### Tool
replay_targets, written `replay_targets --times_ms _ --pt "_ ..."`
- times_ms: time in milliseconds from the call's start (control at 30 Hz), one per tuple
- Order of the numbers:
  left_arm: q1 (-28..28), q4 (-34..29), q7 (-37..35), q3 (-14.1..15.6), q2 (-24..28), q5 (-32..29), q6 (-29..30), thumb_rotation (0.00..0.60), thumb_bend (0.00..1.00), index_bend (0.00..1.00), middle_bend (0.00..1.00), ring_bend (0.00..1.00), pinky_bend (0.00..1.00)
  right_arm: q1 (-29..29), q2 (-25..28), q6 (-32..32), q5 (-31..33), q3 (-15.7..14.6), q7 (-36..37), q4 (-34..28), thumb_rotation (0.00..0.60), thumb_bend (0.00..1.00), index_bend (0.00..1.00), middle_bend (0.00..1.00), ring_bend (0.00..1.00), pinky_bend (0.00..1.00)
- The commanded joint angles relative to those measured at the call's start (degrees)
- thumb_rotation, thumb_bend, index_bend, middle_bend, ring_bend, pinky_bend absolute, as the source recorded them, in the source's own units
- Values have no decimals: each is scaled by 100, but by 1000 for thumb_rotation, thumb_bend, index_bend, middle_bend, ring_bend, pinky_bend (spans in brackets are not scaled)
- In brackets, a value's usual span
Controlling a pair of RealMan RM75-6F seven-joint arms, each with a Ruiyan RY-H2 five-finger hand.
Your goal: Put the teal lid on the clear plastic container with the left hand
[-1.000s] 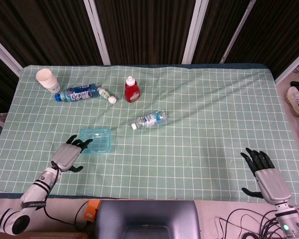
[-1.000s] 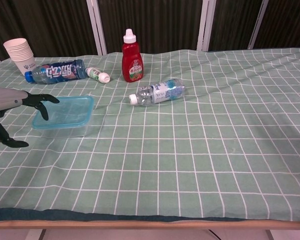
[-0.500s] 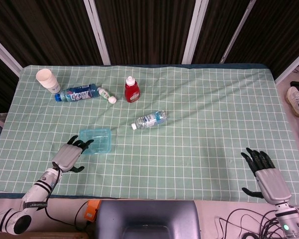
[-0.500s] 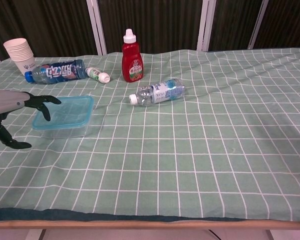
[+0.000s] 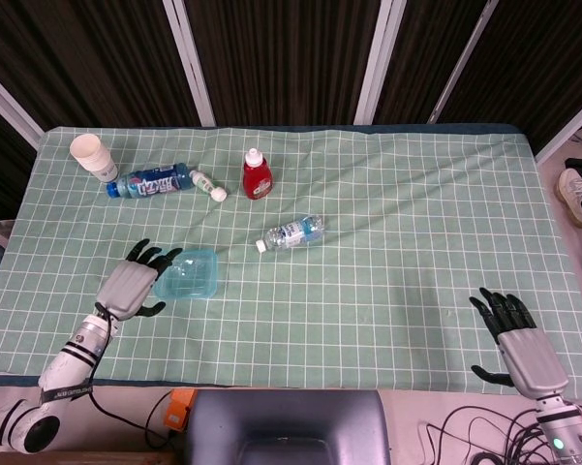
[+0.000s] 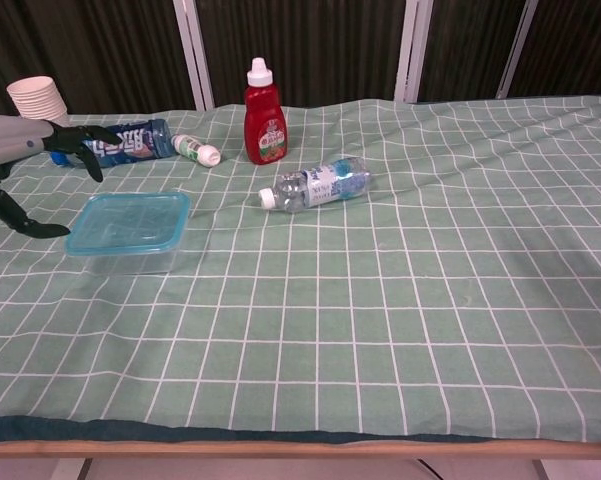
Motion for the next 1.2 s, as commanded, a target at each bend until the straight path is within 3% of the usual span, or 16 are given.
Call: replay_targets --times_ms 33,700,1200 --pt "-88 220 30 -87 -152 -238 -215 600 243 0 247 105 14 -1 2 1 8 4 4 -1 600 186 0 0 0 0" --pt "-348 676 209 -233 -469 -972 -793 600 298 0 224 85 6 -10 33 18 11 9 74 2 600 186 0 0 0 0" --pt "-388 847 272 -164 -537 -1110 -910 600 299 0 215 79 1 0 26 -13 45 20 52 -1 600 185 0 0 0 0"
